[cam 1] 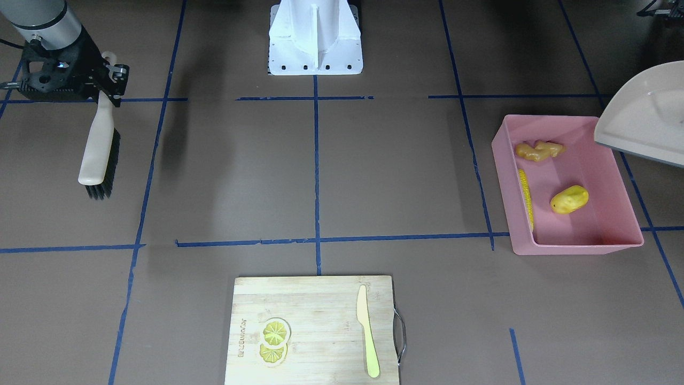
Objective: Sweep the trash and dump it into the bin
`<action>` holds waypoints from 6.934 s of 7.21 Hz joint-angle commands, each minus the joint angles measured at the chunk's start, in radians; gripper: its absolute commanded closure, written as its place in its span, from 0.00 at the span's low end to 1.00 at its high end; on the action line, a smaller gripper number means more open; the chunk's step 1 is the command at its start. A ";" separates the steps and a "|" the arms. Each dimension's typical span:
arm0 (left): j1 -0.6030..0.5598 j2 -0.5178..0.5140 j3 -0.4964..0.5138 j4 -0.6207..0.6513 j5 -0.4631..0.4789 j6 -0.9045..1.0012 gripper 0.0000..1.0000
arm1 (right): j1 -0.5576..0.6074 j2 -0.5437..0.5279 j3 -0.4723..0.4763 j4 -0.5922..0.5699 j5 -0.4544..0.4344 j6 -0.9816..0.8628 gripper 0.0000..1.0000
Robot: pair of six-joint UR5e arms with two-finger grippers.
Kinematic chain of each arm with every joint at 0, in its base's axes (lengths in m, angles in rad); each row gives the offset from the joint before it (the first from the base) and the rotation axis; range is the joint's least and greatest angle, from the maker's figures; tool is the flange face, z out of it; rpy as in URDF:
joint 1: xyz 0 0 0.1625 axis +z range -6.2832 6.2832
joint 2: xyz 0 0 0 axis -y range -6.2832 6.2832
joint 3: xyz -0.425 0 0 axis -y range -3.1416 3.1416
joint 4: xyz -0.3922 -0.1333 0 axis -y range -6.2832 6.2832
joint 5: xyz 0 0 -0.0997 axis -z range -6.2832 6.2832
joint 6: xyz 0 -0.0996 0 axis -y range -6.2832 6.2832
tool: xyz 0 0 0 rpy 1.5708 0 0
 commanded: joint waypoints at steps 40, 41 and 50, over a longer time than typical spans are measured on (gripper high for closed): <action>0.496 -0.507 0.702 -0.794 -0.469 0.131 0.52 | 0.346 -0.321 -0.371 0.835 0.170 0.107 0.00; 0.496 -0.509 0.703 -0.794 -0.466 0.131 0.30 | 0.349 -0.320 -0.371 0.833 0.170 0.107 0.00; 0.369 -0.500 0.313 -0.348 -0.455 0.088 0.00 | 0.356 -0.318 -0.360 0.833 0.188 0.109 0.00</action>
